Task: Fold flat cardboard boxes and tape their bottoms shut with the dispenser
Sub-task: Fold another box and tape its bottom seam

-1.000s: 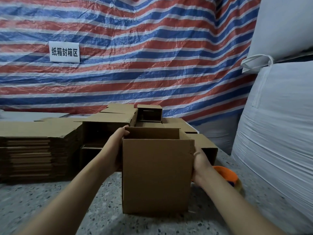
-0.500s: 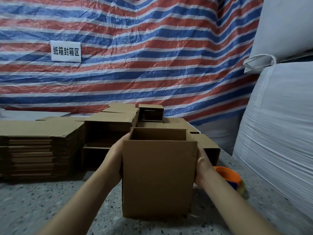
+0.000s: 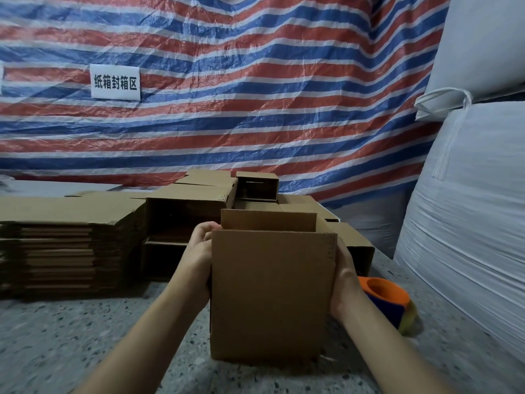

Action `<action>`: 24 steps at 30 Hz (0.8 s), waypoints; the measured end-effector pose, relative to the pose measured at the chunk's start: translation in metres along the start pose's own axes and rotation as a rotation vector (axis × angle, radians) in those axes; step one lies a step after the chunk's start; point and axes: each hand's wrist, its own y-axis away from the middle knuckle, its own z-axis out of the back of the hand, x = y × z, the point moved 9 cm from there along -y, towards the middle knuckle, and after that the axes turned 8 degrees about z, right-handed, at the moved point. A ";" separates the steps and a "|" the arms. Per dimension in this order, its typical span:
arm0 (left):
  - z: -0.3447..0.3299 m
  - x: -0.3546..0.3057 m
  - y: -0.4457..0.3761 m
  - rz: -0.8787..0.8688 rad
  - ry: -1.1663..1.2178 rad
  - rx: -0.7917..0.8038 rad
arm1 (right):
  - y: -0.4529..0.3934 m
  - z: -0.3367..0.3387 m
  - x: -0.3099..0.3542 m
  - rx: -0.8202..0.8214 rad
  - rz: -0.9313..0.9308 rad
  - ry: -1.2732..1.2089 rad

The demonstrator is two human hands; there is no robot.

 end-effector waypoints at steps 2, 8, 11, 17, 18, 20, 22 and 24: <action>-0.004 -0.002 0.004 0.008 -0.035 0.076 | 0.001 -0.001 0.002 0.015 0.017 0.000; -0.010 -0.005 0.003 0.064 -0.200 0.231 | 0.005 -0.001 0.004 0.013 0.024 0.044; -0.011 0.000 0.004 0.064 -0.188 0.242 | 0.006 -0.001 0.003 -0.001 -0.014 0.138; -0.010 -0.002 0.018 -0.078 -0.218 0.364 | 0.005 0.004 0.004 -0.043 -0.176 0.291; -0.011 -0.004 0.021 -0.104 -0.269 0.390 | 0.004 0.004 0.005 -0.035 -0.168 0.301; -0.010 -0.004 0.021 -0.102 -0.350 0.395 | 0.005 0.004 0.005 -0.014 -0.156 0.308; -0.006 -0.002 0.019 -0.076 -0.396 0.367 | 0.004 0.003 0.006 -0.006 -0.152 0.297; -0.004 -0.001 0.018 -0.044 -0.436 0.346 | 0.003 0.002 0.005 -0.010 -0.149 0.297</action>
